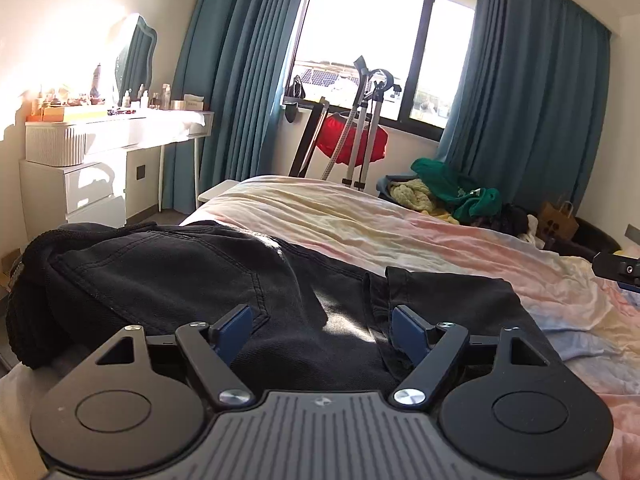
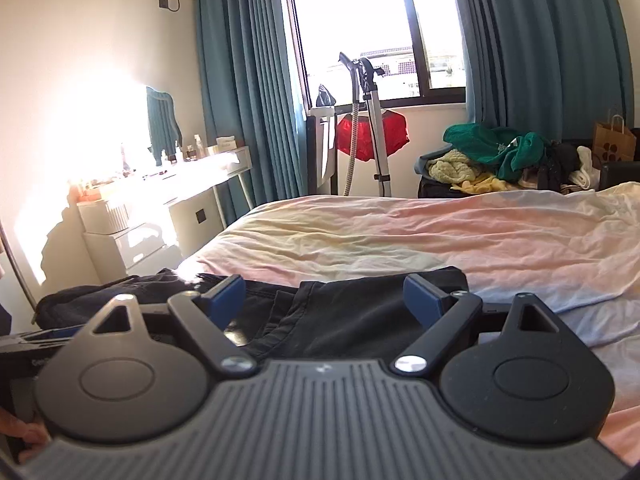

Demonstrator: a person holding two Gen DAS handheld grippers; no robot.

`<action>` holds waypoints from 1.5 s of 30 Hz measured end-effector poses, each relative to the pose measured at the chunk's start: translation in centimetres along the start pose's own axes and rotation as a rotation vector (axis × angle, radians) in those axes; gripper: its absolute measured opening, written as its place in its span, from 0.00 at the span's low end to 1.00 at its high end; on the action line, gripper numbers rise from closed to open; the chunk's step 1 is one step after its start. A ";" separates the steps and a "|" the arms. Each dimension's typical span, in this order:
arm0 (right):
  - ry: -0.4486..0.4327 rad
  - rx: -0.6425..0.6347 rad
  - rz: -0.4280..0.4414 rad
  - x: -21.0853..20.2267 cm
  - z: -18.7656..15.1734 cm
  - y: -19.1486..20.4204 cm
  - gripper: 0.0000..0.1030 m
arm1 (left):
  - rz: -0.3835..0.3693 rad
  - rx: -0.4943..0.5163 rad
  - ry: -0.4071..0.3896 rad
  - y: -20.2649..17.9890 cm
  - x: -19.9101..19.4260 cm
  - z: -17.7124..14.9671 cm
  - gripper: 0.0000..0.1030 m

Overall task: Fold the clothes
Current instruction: 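Grasp the ribbed waistband end of the black trousers with the left gripper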

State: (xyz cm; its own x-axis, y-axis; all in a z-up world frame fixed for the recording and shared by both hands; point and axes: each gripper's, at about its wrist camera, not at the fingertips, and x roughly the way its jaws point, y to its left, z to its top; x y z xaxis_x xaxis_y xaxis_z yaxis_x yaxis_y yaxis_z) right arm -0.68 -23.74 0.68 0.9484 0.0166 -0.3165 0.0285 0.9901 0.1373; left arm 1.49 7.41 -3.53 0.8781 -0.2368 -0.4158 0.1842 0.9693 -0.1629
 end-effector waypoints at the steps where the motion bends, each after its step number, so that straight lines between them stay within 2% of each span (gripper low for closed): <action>1: -0.001 0.005 -0.007 -0.1 -0.3 -0.3 0.85 | 0.003 0.016 -0.001 -0.3 -0.2 -0.2 0.77; 5: -0.002 0.036 -0.014 -0.3 -1.6 -1.5 0.85 | 0.011 0.079 -0.002 -1.6 -0.5 -0.8 0.78; 10: -0.007 0.072 -0.021 -0.7 -3.0 -2.8 0.85 | 0.000 0.131 -0.001 -2.9 0.4 -1.2 0.92; 16: -0.028 0.109 -0.028 -0.2 -3.2 -3.2 0.85 | -0.019 0.184 0.002 -4.1 1.6 -2.0 1.00; 21: -0.028 0.117 -0.041 0.1 -3.2 -3.2 0.85 | -0.001 0.224 0.012 -4.4 2.7 -2.4 1.00; 24: -0.018 0.118 -0.058 0.3 -3.3 -3.1 0.85 | -0.012 0.213 0.022 -4.0 3.0 -2.4 1.00; 29: -0.002 0.126 -0.068 0.6 -3.4 -3.0 0.85 | -0.029 0.096 0.053 -2.1 3.3 -1.8 1.00; 36: 0.004 0.129 -0.048 0.8 -3.4 -3.1 0.85 | 0.023 -0.255 0.174 4.6 4.2 1.6 1.00; 41: 0.019 0.120 -0.045 1.1 -3.5 -3.1 0.85 | 0.038 -0.432 0.233 10.3 4.7 3.3 1.00; 43: 0.036 0.120 -0.049 1.4 -3.7 -3.1 0.85 | 0.069 -0.478 0.238 12.2 4.7 3.2 1.00; 45: 0.054 0.116 -0.061 1.6 -3.8 -3.1 0.85 | 0.056 -0.516 0.207 13.9 5.2 2.5 1.00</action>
